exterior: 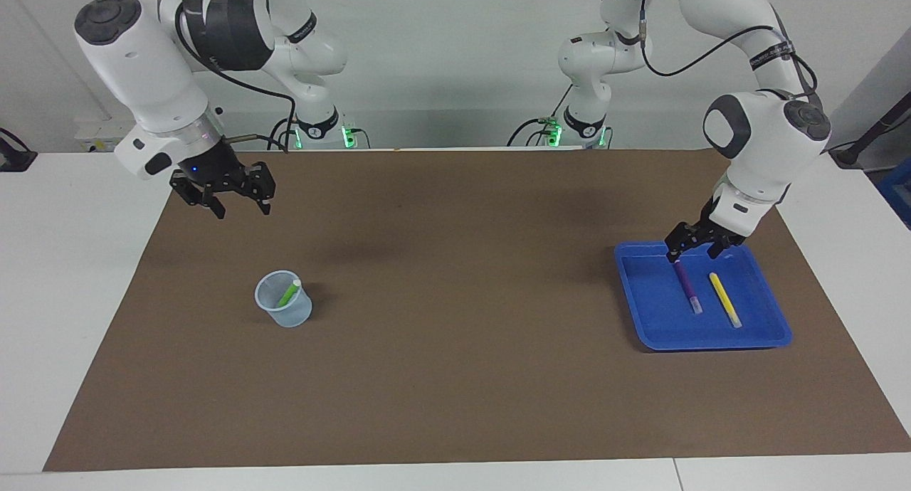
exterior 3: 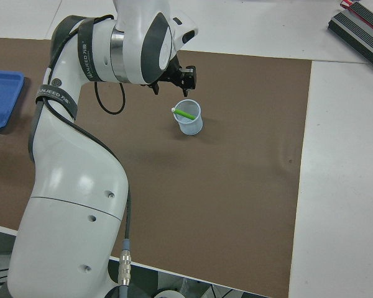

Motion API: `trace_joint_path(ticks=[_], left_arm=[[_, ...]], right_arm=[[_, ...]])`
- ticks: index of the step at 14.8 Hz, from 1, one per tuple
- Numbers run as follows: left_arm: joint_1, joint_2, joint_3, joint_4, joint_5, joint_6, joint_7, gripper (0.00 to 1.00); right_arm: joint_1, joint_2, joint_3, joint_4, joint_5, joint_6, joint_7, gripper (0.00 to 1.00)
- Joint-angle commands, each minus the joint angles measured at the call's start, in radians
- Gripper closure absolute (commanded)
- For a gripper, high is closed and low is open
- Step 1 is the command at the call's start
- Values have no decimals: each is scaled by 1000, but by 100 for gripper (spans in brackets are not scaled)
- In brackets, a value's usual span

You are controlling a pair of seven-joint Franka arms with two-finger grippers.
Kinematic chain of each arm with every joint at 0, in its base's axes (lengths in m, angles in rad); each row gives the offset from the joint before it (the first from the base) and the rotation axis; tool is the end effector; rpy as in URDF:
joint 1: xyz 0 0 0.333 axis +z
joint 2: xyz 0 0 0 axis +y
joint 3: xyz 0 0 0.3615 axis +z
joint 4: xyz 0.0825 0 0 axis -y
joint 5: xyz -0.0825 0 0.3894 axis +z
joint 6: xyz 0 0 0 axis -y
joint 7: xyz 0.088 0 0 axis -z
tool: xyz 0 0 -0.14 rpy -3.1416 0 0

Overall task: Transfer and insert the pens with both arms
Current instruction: 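Lower the left gripper onto the purple pen and grasp it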

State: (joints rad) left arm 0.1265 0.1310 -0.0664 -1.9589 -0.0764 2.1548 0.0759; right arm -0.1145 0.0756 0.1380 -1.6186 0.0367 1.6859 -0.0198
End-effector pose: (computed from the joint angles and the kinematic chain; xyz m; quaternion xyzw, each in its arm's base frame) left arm 0.6042 0.0323 0.4255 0.9987 0.0125 0.0349 0.0346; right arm 0.5926 0.0159 0.5810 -0.9995 -0.0193 0.0038 0.0234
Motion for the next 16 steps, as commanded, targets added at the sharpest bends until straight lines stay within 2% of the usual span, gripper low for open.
trace_joint_path(ticks=[1, 4, 10, 16], left_arm=[[15, -1, -9, -52, 18, 69, 35, 0], [44, 58, -9, -55, 46, 128, 96, 0], [51, 107, -9, -89, 49, 191, 111, 0], [51, 124, -9, -110, 55, 203, 116, 0]], right_arm=[[-4, -19, 6, -20, -17, -9, 9, 19], [-4, -19, 6, -23, -15, -6, 9, 18], [-5, -20, 6, -23, -15, -8, 9, 18], [-7, -20, 6, -24, -14, -2, 9, 18]])
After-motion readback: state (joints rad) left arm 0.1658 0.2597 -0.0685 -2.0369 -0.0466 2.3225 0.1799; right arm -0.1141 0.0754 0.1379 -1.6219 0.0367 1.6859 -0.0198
